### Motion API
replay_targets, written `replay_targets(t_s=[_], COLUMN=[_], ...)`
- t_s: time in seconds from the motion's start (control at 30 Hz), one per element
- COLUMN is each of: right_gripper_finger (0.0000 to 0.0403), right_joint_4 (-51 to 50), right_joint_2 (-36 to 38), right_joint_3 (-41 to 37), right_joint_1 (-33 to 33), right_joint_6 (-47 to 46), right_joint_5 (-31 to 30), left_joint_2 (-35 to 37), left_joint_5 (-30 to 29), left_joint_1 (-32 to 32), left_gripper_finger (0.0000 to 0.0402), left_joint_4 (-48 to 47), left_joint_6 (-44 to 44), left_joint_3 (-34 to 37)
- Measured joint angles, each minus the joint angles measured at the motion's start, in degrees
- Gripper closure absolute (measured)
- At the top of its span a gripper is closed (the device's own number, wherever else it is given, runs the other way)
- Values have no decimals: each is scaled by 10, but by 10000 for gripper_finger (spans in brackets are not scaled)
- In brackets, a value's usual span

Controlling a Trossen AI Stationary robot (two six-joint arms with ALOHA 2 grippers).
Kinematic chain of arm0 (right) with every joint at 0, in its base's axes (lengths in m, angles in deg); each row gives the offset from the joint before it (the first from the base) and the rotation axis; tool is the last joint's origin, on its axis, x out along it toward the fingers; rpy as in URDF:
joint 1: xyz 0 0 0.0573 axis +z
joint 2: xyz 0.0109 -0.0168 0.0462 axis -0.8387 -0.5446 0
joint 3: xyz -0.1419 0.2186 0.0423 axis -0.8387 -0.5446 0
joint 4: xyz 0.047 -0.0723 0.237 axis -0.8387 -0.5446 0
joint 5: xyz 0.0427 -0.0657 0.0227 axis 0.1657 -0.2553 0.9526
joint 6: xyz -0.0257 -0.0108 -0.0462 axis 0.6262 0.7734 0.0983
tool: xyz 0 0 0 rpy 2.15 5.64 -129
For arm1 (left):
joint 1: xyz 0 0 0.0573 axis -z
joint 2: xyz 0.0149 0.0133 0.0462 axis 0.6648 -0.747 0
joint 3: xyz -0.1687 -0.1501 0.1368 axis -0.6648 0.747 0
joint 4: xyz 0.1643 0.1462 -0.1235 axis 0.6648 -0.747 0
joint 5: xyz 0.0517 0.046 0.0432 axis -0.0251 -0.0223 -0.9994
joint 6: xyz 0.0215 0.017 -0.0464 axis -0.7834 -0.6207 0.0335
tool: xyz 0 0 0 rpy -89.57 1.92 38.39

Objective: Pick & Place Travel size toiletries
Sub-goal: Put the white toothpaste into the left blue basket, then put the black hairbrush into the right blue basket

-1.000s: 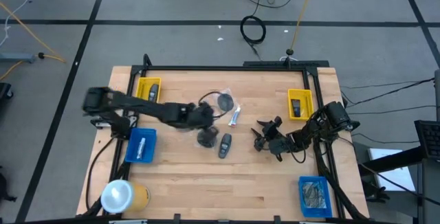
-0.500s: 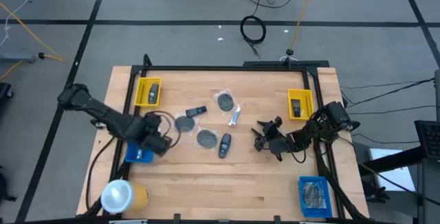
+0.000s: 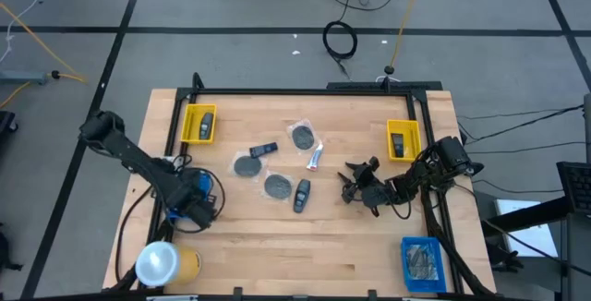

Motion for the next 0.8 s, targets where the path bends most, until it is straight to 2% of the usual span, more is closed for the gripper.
replay_targets(t_s=[0.1, 0.17, 0.4, 0.47, 0.53, 0.63, 0.73, 0.8], right_gripper_finger=[204, 204, 204, 206, 206, 206, 206, 207], right_joint_4=[0, 0, 0, 0, 1, 9, 12, 13], right_joint_2=[0, 0, 0, 0, 0, 0, 0, 0], right_joint_3=[0, 0, 0, 0, 0, 0, 0, 0], right_joint_1=[0, 0, 0, 0, 0, 0, 0, 0], right_joint_6=[0, 0, -2, -2, -2, -2, -2, -2], right_joint_5=[0, 0, -1, 0, 0, 1, 8, 16], left_joint_2=[3, 4, 52, 79, 97, 106, 89, 63], left_joint_5=[1, 7, 12, -14, -87, -277, -442, -494], left_joint_1=[-2, -3, -10, -14, -17, -18, -31, -54], left_gripper_finger=[356, 333, 217, 190, 171, 160, 158, 158], left_joint_4=[37, 27, 20, 24, 57, 164, 302, 405], left_joint_6=[4, 5, 7, 16, 16, -36, -160, -263], left_joint_3=[21, 26, 25, 24, 22, 22, 24, 30])
